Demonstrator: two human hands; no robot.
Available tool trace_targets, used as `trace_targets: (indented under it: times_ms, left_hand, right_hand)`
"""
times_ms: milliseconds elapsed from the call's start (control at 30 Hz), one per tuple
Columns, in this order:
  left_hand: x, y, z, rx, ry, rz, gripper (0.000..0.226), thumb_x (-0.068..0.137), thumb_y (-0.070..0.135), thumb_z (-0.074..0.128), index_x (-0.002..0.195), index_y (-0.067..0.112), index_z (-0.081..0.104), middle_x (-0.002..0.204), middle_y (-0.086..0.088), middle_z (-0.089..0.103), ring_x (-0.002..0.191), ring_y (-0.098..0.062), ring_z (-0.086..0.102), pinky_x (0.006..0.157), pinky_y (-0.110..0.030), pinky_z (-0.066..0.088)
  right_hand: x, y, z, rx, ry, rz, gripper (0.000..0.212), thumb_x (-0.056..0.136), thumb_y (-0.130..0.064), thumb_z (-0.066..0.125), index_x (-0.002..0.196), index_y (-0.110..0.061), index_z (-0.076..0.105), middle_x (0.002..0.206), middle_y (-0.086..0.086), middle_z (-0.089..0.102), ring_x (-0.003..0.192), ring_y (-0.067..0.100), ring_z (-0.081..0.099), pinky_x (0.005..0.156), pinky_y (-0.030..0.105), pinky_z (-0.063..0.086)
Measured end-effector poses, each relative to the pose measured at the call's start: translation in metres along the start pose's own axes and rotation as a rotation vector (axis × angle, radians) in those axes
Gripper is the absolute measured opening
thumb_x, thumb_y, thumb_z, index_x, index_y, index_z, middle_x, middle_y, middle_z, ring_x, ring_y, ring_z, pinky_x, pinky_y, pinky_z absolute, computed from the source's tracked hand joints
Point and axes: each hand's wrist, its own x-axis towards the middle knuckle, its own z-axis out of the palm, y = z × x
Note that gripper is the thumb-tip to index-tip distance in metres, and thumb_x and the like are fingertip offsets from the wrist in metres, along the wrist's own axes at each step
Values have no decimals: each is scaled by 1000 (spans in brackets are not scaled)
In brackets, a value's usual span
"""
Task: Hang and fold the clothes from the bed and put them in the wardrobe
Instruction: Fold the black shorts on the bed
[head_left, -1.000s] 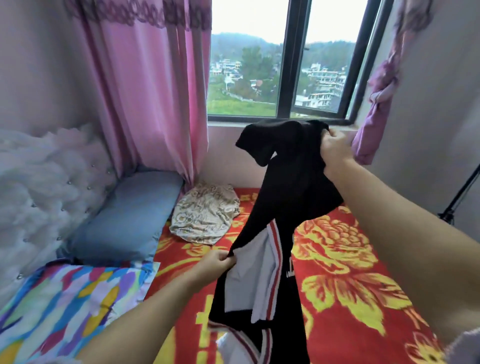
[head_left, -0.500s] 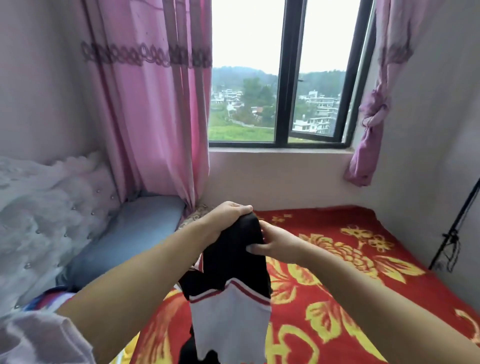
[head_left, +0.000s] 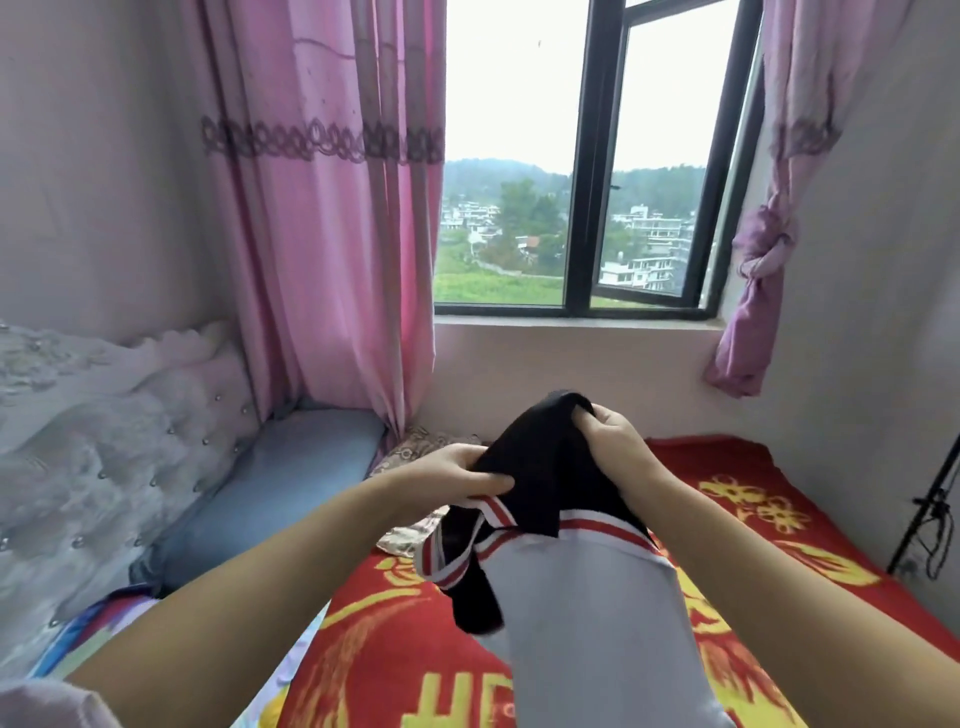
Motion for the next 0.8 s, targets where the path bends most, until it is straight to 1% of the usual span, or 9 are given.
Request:
trace_targets:
  times_ms: [100,167,267,333,433,500,600,733,800]
  left_hand:
    - [2,13,2,-84,186,35,26,94,33,59,104,12,70,99,-6,74,92,-20,70,75,-24,54]
    - [6,25,2,-164,221,40,32,97,36,53,96,11,73,91,-8,74,81,-19,71,67,-22,54]
    - [13,40,8,-134,154,51,35,98,36,49,88,12,74,81,-7,72,70,-15,68,63,-22,53]
    - [18,45,14,-69,124,49,34,97,38,50,89,14,73,81,-7,71,71,-17,67,62,-23,53]
    - [21,51,18,-6,135,18,39,96,41,51,90,9,72,81,-9,68,72,-19,64,66,-27,52]
    - [20,57,18,-7,103,-9,46,92,48,55,93,5,72,85,-12,69,77,-20,66,72,-29,54]
    - [12,67,13,61,-3,-46,45,83,50,67,100,8,70,93,-11,70,85,-22,67,79,-33,54]
    - [5,72,-5,332,-36,-92,23,85,7,64,108,9,65,104,-11,71,94,-24,68,86,-35,55]
    - [1,68,-14,479,53,-110,19,83,-1,58,95,7,70,89,-9,70,84,-21,65,78,-30,53]
  right_hand:
    - [-2,7,-12,-440,80,-79,20,98,-20,47,107,-11,64,95,6,68,89,21,63,83,37,49]
    - [-9,6,-19,-552,51,-101,34,94,-14,51,128,-17,53,113,7,62,98,18,60,91,34,48]
    - [-28,-2,-14,-525,-315,-260,72,85,-17,62,142,-45,28,140,-7,43,126,2,43,104,18,38]
    - [-42,-9,-4,-516,-490,-296,70,80,-32,68,127,-65,28,127,-24,51,118,-7,50,93,8,41]
    - [-47,-15,0,-438,-127,-395,10,88,-32,64,92,-36,56,86,-23,64,81,-7,61,73,12,47]
    - [-42,-15,-6,-453,40,-453,27,94,-24,54,67,-27,50,58,-22,56,55,-3,49,54,12,38]
    - [-37,-19,-10,-377,32,-375,27,97,-22,49,71,-18,53,57,-13,54,55,1,46,54,19,37]
    - [-26,-27,-19,-290,106,-354,22,98,-19,50,77,-11,55,69,2,55,67,13,50,65,35,42]
    - [-20,-35,-29,-268,121,-359,21,98,-18,50,80,-14,58,73,2,60,70,12,54,69,34,45]
